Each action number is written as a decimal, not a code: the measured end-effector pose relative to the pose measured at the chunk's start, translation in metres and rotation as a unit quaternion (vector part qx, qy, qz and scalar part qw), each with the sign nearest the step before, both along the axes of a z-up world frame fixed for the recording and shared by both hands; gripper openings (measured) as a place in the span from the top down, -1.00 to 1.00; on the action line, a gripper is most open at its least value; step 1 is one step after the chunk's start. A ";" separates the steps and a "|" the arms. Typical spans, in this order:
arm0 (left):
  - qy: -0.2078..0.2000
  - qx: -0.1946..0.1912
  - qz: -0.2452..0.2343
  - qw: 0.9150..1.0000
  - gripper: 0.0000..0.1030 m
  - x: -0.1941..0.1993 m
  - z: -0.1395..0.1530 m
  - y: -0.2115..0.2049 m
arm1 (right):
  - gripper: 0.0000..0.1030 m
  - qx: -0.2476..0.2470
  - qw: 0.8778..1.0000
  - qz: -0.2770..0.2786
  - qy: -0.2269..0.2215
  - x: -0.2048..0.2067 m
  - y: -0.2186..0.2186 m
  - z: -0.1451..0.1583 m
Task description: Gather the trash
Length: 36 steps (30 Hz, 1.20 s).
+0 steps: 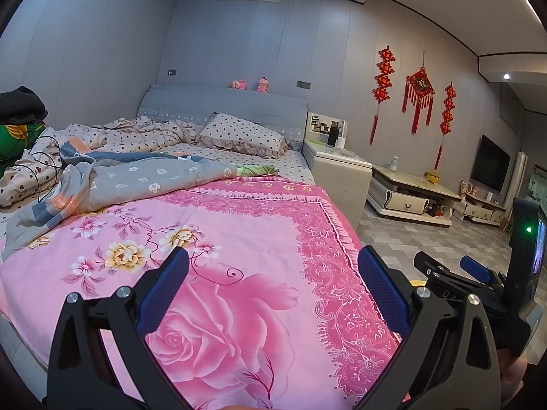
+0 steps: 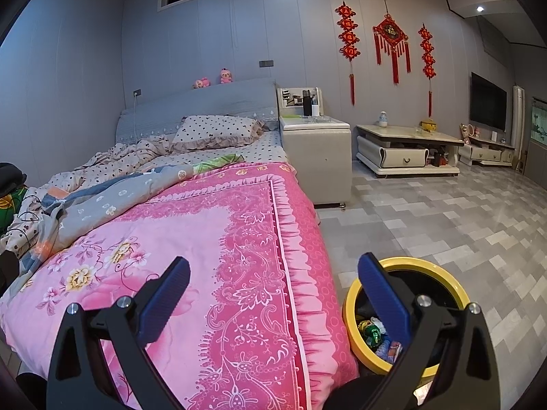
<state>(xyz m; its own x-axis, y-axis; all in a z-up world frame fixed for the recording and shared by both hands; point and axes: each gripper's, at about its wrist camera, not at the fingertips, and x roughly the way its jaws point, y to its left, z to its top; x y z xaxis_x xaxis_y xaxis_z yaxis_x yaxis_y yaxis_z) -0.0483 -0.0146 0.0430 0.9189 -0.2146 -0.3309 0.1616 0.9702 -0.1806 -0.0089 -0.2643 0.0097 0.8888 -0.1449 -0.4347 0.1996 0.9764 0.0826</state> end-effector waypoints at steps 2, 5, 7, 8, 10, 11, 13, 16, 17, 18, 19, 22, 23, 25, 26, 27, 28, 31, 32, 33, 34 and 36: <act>0.001 0.000 -0.001 1.000 -0.84 0.000 -0.001 -0.001 | -0.84 0.000 1.000 0.000 0.001 0.001 -0.001 -0.001; 0.001 0.000 -0.001 1.000 -0.84 0.001 -0.002 0.000 | -0.84 0.001 1.000 0.000 0.002 0.001 -0.001 -0.002; 0.001 0.000 -0.002 1.000 -0.84 0.001 -0.002 -0.001 | -0.84 0.001 1.000 -0.001 0.002 0.000 -0.002 -0.003; 0.001 0.000 -0.001 1.000 -0.84 0.001 -0.002 -0.001 | -0.84 0.001 1.000 0.000 0.002 0.001 -0.001 -0.002; 0.001 0.000 -0.002 1.000 -0.84 0.001 -0.002 -0.001 | -0.84 0.002 1.000 0.000 0.003 0.001 -0.002 -0.003; 0.001 0.000 -0.002 1.000 -0.84 0.001 -0.002 -0.001 | -0.84 0.002 1.000 -0.001 0.004 0.000 -0.002 -0.003; 0.001 0.001 -0.002 1.000 -0.84 0.001 -0.003 -0.001 | -0.84 0.003 1.000 -0.001 0.005 0.000 -0.003 -0.004; 0.002 0.002 -0.003 1.000 -0.84 0.002 -0.006 -0.001 | -0.84 0.004 1.000 -0.002 0.004 0.000 -0.003 -0.004; 0.002 0.002 -0.003 1.000 -0.84 0.002 -0.005 -0.001 | -0.84 0.003 1.000 -0.001 0.005 0.000 -0.003 -0.004; 0.002 0.002 -0.003 1.000 -0.84 0.002 -0.006 -0.001 | -0.84 0.003 1.000 -0.002 0.005 0.000 -0.003 -0.004; 0.002 0.002 -0.003 1.000 -0.84 0.002 -0.006 -0.001 | -0.84 0.004 1.000 -0.002 0.005 0.000 -0.003 -0.005; 0.003 0.002 -0.004 1.000 -0.84 0.002 -0.007 -0.002 | -0.84 0.005 1.000 -0.001 0.007 0.000 -0.003 -0.005; 0.003 0.002 -0.004 1.000 -0.84 0.003 -0.008 -0.002 | -0.84 0.005 1.000 -0.002 0.007 0.000 -0.003 -0.005; 0.003 0.002 -0.004 1.000 -0.84 0.003 -0.008 -0.002 | -0.84 0.005 1.000 -0.002 0.007 0.000 -0.003 -0.006; 0.003 0.002 -0.004 1.000 -0.84 0.003 -0.008 -0.002 | -0.84 0.005 1.000 -0.002 0.007 0.000 -0.003 -0.005; 0.003 0.002 -0.004 1.000 -0.84 0.003 -0.008 -0.002 | -0.84 0.005 1.000 -0.002 0.007 0.001 -0.004 -0.006; 0.003 0.002 -0.004 1.000 -0.84 0.003 -0.008 -0.002 | -0.84 0.006 1.000 -0.002 0.008 0.001 -0.004 -0.006; 0.003 0.002 -0.003 1.000 -0.84 0.003 -0.008 -0.002 | -0.84 0.005 1.000 -0.002 0.008 0.001 -0.004 -0.007; 0.004 0.002 -0.003 1.000 -0.84 0.003 -0.008 -0.003 | -0.84 0.005 1.000 -0.002 0.009 0.001 -0.004 -0.008; 0.005 0.002 -0.003 1.000 -0.84 0.004 -0.011 -0.003 | -0.84 0.005 1.000 -0.002 0.009 0.001 -0.004 -0.008; 0.006 0.001 -0.004 1.000 -0.84 0.004 -0.012 -0.003 | -0.84 0.006 1.000 -0.002 0.010 0.001 -0.003 -0.008; 0.006 0.001 -0.003 1.000 -0.84 0.005 -0.014 -0.002 | -0.84 0.005 1.000 -0.003 0.010 0.001 -0.003 -0.008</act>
